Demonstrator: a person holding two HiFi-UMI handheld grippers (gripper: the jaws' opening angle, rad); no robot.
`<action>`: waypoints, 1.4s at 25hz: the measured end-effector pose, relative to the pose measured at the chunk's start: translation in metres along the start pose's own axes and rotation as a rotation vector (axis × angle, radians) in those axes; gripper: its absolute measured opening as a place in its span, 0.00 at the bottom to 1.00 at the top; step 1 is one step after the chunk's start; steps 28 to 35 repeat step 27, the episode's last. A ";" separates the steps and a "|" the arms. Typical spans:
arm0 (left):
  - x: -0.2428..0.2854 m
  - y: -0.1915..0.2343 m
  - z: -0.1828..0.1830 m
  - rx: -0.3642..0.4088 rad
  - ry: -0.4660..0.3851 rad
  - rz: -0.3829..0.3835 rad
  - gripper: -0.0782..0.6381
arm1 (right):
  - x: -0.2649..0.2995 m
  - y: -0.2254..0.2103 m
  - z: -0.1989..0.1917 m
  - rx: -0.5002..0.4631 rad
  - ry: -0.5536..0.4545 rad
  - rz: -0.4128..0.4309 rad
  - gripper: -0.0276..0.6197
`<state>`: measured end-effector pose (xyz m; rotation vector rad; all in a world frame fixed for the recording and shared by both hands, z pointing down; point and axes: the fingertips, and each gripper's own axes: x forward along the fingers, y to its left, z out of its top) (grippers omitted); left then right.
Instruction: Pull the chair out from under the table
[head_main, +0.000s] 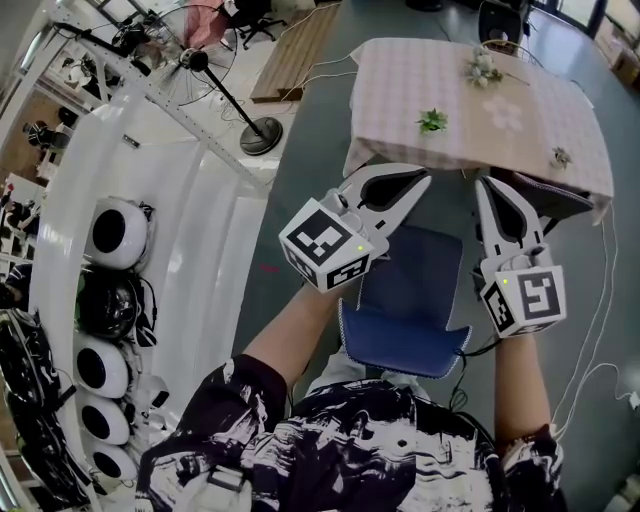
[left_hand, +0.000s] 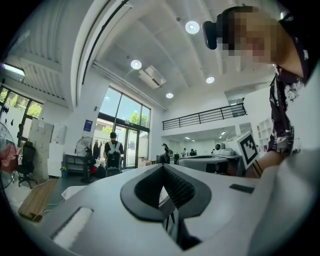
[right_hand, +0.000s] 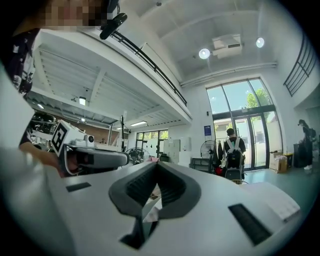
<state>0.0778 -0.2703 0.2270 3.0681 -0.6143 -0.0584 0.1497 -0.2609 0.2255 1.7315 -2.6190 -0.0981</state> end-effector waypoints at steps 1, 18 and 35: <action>0.000 0.002 0.000 -0.004 0.000 0.002 0.11 | 0.000 0.000 -0.001 0.001 0.001 -0.002 0.05; 0.004 0.003 -0.008 -0.002 0.016 0.018 0.11 | -0.002 -0.001 -0.003 -0.013 0.004 -0.013 0.05; 0.002 0.002 -0.003 -0.001 0.009 0.020 0.11 | -0.003 0.001 0.000 -0.021 0.004 -0.009 0.05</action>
